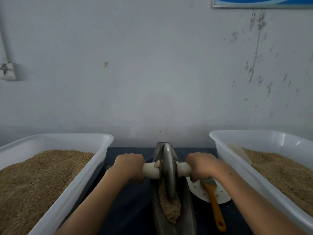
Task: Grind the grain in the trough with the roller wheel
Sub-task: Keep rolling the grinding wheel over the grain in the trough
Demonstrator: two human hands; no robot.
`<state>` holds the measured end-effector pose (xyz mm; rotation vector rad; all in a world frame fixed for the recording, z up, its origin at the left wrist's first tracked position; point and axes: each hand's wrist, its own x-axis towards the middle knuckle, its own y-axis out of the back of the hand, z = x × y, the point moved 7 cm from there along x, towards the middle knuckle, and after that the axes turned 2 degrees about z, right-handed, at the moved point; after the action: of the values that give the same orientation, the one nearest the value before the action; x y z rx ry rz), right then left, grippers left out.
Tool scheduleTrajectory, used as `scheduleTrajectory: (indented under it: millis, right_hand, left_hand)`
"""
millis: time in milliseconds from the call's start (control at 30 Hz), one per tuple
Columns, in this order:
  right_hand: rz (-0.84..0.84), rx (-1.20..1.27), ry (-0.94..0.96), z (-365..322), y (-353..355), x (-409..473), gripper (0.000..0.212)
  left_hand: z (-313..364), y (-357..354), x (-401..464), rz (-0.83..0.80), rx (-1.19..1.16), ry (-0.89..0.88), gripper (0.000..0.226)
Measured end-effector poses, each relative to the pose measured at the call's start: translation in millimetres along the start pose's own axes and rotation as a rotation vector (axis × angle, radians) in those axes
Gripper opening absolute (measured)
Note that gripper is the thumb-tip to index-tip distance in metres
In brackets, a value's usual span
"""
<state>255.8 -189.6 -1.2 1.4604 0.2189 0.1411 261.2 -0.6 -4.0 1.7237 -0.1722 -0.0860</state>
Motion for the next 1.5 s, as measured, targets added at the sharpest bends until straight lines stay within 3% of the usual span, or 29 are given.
scheduleTrajectory:
  millis: [133,233,467,567,667,833,933,1033,1133,1267,1367,1500]
  right_hand:
    - [0.24,-0.002,-0.024,-1,8,2,0.022]
    - [0.263,0.003,-0.02,-1,9,2,0.022]
    - [-0.129,0.034,-0.003,-2,-5,-5,0.037]
    - [-0.168,0.078,-0.003,-1,-8,-6,0.035]
    - [-0.067,0.016,-0.013,-2,-2,-2,0.031]
    - [0.235,-0.047,-0.046,-3,9,4,0.024]
    - [0.296,-0.047,-0.046,-5,11,3,0.023]
    - [0.168,-0.052,-0.009,-4,8,1,0.028]
    - [-0.045,0.003,0.008,-3,-1,-5,0.036]
    - [-0.212,0.141,-0.004,-3,-10,-6,0.028]
    - [-0.153,0.102,-0.033,-2,-7,-3,0.031]
    - [0.101,-0.025,-0.062,-2,4,3,0.027]
  left_hand:
    - [3,9,1,0.231,0.034,0.064,0.031]
    - [6,12,0,0.289,0.078,0.064,0.029]
    - [3,-1,-5,-0.095,0.012,-0.056,0.048]
    - [4,-2,-7,-0.142,-0.009,-0.051,0.042]
    - [4,3,-5,-0.05,0.037,-0.019,0.037]
    - [6,12,0,0.269,0.037,0.033,0.027]
    - [5,12,0,0.305,0.017,0.026,0.026]
    - [5,9,0,0.186,0.045,-0.014,0.034]
    - [4,2,-3,-0.035,0.024,-0.042,0.043]
    - [4,-9,-8,-0.236,-0.091,-0.061,0.031]
    - [5,-1,-6,-0.1,0.0,-0.033,0.038]
    - [7,7,3,0.166,0.026,0.019,0.034]
